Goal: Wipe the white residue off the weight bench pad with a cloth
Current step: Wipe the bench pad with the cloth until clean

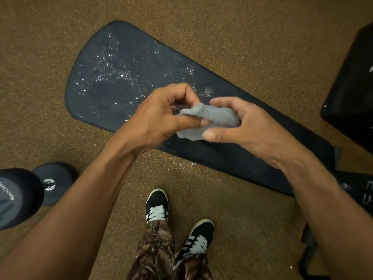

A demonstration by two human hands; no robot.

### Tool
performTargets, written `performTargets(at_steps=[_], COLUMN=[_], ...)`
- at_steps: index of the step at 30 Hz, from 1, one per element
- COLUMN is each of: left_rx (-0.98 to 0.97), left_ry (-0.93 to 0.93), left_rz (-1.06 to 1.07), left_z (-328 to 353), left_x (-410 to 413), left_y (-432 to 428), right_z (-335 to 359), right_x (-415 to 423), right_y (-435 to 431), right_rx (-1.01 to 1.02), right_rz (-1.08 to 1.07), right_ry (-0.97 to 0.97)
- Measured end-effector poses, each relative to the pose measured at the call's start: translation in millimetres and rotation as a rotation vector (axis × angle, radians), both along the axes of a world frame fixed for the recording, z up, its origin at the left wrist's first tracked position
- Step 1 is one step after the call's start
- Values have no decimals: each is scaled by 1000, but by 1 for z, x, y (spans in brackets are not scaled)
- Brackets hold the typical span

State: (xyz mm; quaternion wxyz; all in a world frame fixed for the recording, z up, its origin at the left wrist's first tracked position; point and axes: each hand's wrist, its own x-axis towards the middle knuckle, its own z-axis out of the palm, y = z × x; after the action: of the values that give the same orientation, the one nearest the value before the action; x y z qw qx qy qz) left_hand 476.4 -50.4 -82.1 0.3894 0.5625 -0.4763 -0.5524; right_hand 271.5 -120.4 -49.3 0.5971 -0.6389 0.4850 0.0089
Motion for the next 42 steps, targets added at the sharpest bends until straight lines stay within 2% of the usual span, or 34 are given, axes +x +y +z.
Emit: performTargets(at_steps=[2,3,5,7,8,11,12,14,16,18,19,21,22,25,30,36,40,42], left_rx=[-59,-59,-28,6,17,-103,-155,-171,-152,-147,-136,-104,-90,-86,-89,-87,-96,-92], left_ry=[130,179,232,147,-8,-750,-901,-1034,-1123,-1194,-1227,-1289,-1312,-1349,-1354,-1356,-1355,-1354], left_rz=[-13,4,92,182,195,85,42,-23,-24,25,47,29,-14,-98,-66,-48,-31,-34], left_z=[-1,-3,-7,-13,-16,-36,-41,-52,-65,-77,-83,-93,-98,-108,-111,-111,-111,-112], left_x=[-5,-7,-12,-14,-12,-1,1,2,2,7,10,14,14,12,12,13,12,14], left_y=[-5,-7,-13,-18,-19,-15,-13,-7,-1,3,3,0,-1,-3,-4,-4,-3,-4], right_z=[-1,-4,-12,-27,-37,-49,-48,-41,-39,-55,-68,-97,-108,-121,-122,-129,-129,-129], right_x=[-1,-3,-2,2,3,8,8,9,12,16,19,23,23,20,24,12,49,59], right_y=[-2,-4,-3,-1,-2,-20,-27,-41,-51,-58,-59,-53,-50,-46,-41,-49,-52,-44], right_rx=[-54,-28,232,436,420,55,-98,-474,-880,-1081,-1074,-932,-863,-842,-938,-939,-861,-892], right_rz=[70,21,-161,-346,-434,-605,-607,-495,-281,-32,147,513,593,570,549,411,276,341], right_ry=[76,8,-254,-402,-388,-152,-110,-60,61,221,323,526,573,547,566,475,496,483])
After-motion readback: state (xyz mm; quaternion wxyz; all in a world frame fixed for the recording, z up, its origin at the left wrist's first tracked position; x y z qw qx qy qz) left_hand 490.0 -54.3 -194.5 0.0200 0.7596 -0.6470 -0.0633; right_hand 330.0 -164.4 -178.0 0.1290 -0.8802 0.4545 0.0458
